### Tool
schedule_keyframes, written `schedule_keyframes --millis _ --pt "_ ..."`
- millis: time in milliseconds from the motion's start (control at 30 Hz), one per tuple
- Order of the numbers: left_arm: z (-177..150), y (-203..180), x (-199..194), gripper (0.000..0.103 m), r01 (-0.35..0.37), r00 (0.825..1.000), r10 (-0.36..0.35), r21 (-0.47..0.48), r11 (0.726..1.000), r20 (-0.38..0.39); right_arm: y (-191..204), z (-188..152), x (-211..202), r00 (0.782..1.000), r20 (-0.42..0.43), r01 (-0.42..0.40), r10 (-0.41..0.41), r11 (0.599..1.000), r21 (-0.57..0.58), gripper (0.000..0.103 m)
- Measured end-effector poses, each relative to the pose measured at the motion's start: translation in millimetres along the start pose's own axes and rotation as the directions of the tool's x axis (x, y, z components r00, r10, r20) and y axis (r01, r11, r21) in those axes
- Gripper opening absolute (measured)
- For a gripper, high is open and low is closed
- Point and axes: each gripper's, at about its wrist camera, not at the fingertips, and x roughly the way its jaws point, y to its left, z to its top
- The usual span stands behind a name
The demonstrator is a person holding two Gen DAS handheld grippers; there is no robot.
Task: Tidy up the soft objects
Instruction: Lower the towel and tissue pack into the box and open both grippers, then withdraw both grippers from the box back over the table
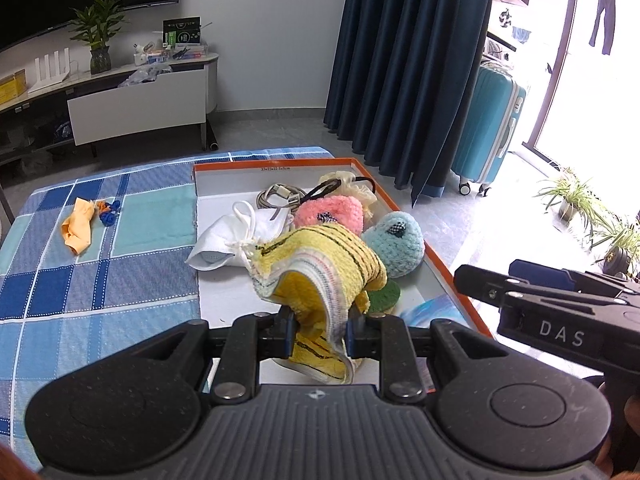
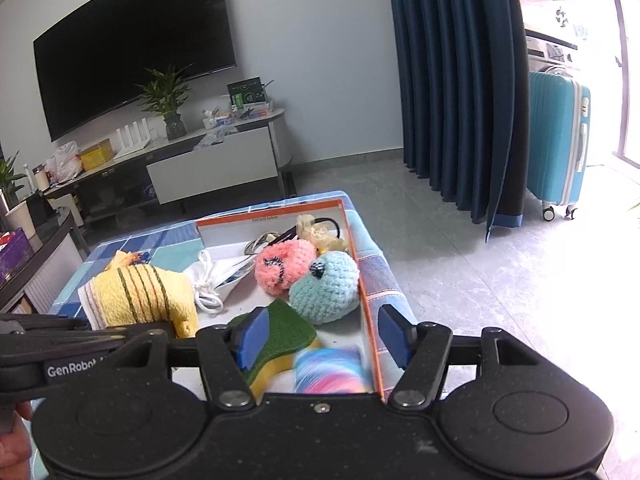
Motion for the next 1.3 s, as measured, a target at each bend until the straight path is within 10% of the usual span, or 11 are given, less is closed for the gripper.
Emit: schedule_keyframes --millis 300,433,1300 --pt "-5 -6 10 0.030 0.076 0.996 -0.075 0.027 0.997 -0.038 -6 2 -7 0.999 0.036 0.005 -0.007 0.999 0.037 0.075" --pt "-13 -8 14 0.072 0.111 0.993 -0.110 0.034 0.993 -0.045 -3 3 -11 0.999 0.042 0.000 -0.001 1.000 0.030 0.075" --pt "-7 102 -43 0.082 -0.130 0.991 0.134 -0.181 0.975 0.013 84 13 -7 0.985 -0.006 -0.172 0.172 0.978 -0.118 0.076"
